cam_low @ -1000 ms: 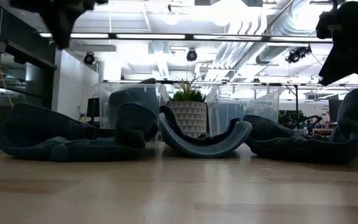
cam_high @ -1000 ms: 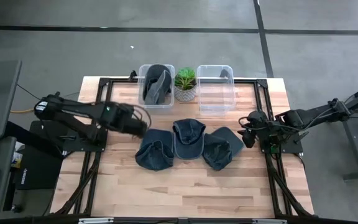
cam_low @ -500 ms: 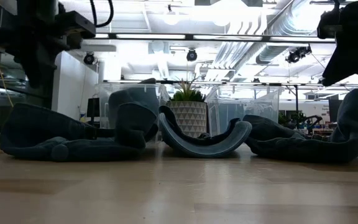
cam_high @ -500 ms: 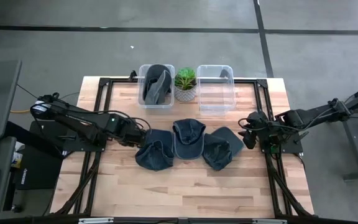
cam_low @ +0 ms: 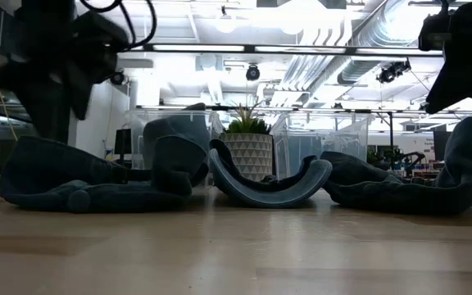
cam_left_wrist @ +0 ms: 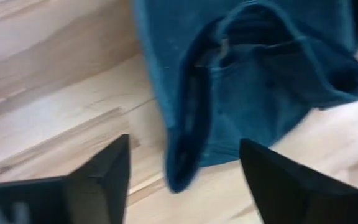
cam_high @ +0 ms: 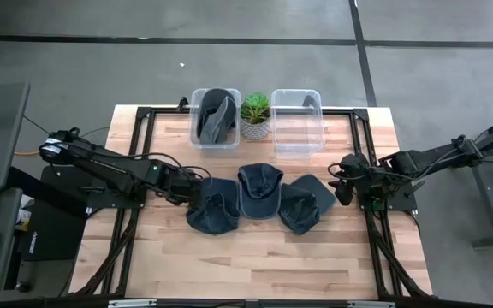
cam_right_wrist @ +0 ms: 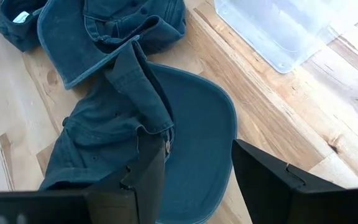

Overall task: Pick & Place hat
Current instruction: Put the left blue cap into the right transparent bin

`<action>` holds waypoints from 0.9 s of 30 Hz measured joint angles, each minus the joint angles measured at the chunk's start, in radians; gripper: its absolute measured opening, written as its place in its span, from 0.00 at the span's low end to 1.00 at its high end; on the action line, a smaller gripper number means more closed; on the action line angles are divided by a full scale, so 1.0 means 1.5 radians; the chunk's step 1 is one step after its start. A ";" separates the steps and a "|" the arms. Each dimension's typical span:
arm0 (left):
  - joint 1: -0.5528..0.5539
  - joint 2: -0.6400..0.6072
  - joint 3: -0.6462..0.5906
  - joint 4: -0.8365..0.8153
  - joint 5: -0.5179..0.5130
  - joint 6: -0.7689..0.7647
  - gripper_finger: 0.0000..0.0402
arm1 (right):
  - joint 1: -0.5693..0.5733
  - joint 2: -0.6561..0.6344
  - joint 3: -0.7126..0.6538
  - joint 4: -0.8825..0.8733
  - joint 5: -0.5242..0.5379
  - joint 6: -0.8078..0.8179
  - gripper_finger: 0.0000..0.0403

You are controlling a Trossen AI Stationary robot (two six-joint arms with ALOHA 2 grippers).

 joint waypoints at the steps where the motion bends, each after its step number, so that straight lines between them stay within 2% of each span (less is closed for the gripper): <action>1: 0.000 0.000 0.000 0.009 0.000 0.000 0.66 | 0.000 0.000 0.000 0.000 0.000 0.000 0.45; 4: 0.000 0.002 0.000 0.041 -0.008 0.022 0.78 | 0.000 0.000 0.000 0.000 0.000 0.000 0.45; 7: 0.000 0.032 0.001 0.051 -0.016 0.058 0.83 | 0.000 0.000 0.000 0.000 0.002 -0.006 0.45; 15: 0.022 0.139 0.001 0.062 -0.003 0.085 0.85 | 0.000 0.000 0.000 -0.002 -0.007 -0.009 0.45; 20: 0.041 0.176 0.002 0.133 0.033 0.109 0.85 | 0.000 0.000 0.000 -0.005 -0.011 -0.006 0.45; 27: 0.039 0.230 0.001 0.126 0.044 0.120 0.85 | 0.000 0.000 0.000 -0.012 -0.015 -0.005 0.45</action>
